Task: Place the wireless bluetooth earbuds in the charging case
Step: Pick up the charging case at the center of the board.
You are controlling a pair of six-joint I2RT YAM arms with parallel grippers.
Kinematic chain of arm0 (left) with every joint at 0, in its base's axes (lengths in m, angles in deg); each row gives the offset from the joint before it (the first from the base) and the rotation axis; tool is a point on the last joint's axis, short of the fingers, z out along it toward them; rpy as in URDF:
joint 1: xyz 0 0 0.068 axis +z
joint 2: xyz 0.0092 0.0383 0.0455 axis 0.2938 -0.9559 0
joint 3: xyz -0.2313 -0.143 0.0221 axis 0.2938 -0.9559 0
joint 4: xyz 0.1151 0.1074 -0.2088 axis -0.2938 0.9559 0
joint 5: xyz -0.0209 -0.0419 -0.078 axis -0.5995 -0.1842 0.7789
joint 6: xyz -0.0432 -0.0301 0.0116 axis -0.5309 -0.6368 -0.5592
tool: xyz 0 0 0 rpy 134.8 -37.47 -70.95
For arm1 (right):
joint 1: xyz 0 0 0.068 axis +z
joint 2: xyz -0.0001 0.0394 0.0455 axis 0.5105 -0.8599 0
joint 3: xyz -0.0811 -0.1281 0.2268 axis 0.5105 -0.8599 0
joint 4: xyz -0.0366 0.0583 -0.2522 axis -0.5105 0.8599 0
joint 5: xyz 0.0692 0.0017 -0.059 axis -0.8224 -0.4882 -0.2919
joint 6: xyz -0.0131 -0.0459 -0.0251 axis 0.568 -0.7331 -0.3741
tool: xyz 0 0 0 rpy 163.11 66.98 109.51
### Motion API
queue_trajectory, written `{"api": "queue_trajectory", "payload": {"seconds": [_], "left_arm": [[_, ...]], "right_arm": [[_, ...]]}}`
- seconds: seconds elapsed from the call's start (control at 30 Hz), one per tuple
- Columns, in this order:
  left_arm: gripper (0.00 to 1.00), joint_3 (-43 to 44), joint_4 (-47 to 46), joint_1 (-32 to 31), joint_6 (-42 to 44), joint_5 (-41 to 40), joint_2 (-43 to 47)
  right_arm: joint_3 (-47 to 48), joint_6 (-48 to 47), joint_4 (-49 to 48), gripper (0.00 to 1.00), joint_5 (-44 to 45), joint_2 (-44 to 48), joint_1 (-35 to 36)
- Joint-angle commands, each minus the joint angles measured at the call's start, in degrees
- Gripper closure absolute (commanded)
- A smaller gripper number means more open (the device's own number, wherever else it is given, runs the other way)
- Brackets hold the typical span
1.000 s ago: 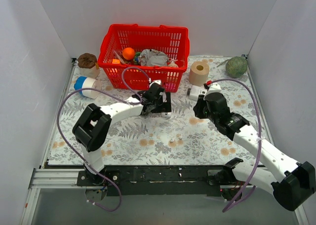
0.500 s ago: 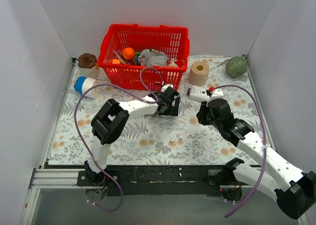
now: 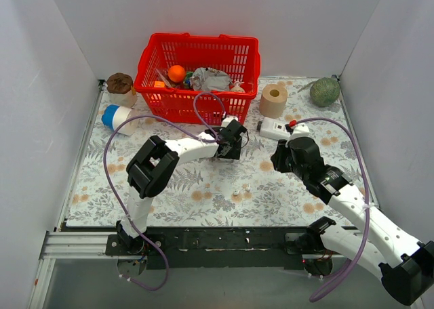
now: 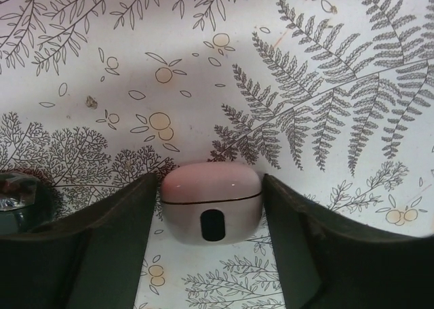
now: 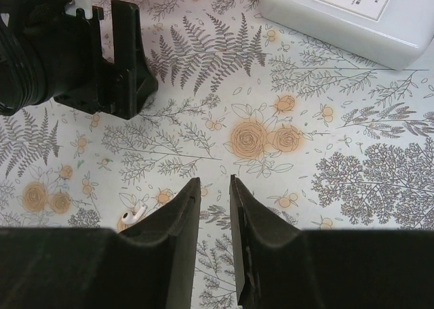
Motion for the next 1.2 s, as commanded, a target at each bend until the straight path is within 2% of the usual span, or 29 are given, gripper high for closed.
{"api": "queue_trajectory", "payload": {"seconds": [0.0,0.17,0.2,0.27,0.3,0.33,0.47,0.57,0.6,0.63,0.67,0.7,0.73,0.8,0.83,0.87,0.9,0.97,1.0,1.07,1.17], "left_arm": [[0.46,-1.93,0.17,-0.02,0.24,1.26,0.05],[0.57,-4.55,-1.5,-0.02,0.06,2.14,1.89],[0.67,-5.0,-2.45,-0.11,0.06,2.23,2.41],[0.77,-6.66,-3.43,-0.11,0.23,2.32,4.7],[0.85,-7.37,-4.82,-0.28,0.5,2.32,5.75],[0.99,-8.16,-5.71,-0.37,0.85,2.23,7.06],[1.0,-15.35,-12.55,-1.42,3.83,2.14,16.55],[1.0,-27.64,-24.4,-2.13,6.56,5.65,29.54],[1.0,-30.9,-31.75,-2.39,7.17,7.83,35.93],[1.0,-38.41,-35.56,-2.66,9.09,9.25,39.65],[0.99,-42.23,-39.78,-3.18,10.33,11.0,42.99],[0.99,-47.05,-49.56,-3.97,11.91,12.15,49.72],[0.99,-54.5,-54.1,-4.93,14.8,12.16,52.84],[1.0,-61.75,-65.5,-7.13,18.67,12.69,58.38],[1.0,-64.3,-68.27,-7.66,20.69,14.52,62.41],[1.0,-68.07,-70.03,-7.93,23.15,15.32,64.19],[1.0,-68.8,-70.31,-8.28,24.13,16.63,65.51],[1.0,-70.03,-69.53,-8.37,29.72,24.06,67.98],[1.0,-70.04,-68.31,-8.81,30.9,24.38,68.42],[1.0,-70.04,-67.59,-9.34,33.36,23.16,69.74],[1.0,-69.69,-67.06,-11.18,39.16,19.22,70.1]], "right_arm": [[-0.55,-0.18,-0.16,0.68,0.0,0.66,0.02],[-0.81,0.17,0.01,0.68,0.18,1.1,0.02],[-0.81,0.17,0.01,0.68,0.09,1.1,0.02],[-0.81,0.35,-0.07,0.68,-0.26,1.1,0.02],[-0.81,0.35,-0.25,0.68,-0.78,1.18,0.02],[-0.81,0.35,-1.03,0.69,-1.23,1.18,0.02],[0.41,-1.75,-3.84,0.68,-7.71,0.92,0.02],[2.26,-5.01,-5.6,0.67,-17.11,-0.04,0.02],[2.79,-5.27,-5.78,0.64,-20.79,-0.48,-0.07],[3.58,-5.88,-6.05,0.61,-22.92,-0.66,-0.07],[4.63,-6.33,-5.7,0.59,-25.11,-1.1,-0.07],[7.25,-7.29,-4.05,0.54,-29.05,-2.41,0.02],[8.58,-7.38,-3.07,0.52,-29.96,-3.2,0.02],[11.56,-7.3,-1.75,0.47,-33.81,-4.96,-0.07],[12.28,-7.21,-1.66,0.46,-34.97,-5.23,0.02],[12.89,-6.6,-1.83,0.43,-36.02,-5.49,0.02],[13.34,-5.98,-2.44,0.3,-38.3,-5.84,0.02],[15.62,-4.84,-2.54,0.18,-40.68,-6.55,0.11],[16.5,-4.57,-1.93,0.13,-41.3,-7.68,0.37],[20.62,-5.09,2.28,0.11,-40.26,-10.57,2.64],[25.01,-5.89,7.38,0.1,-33.77,-12.78,8.79]]}}
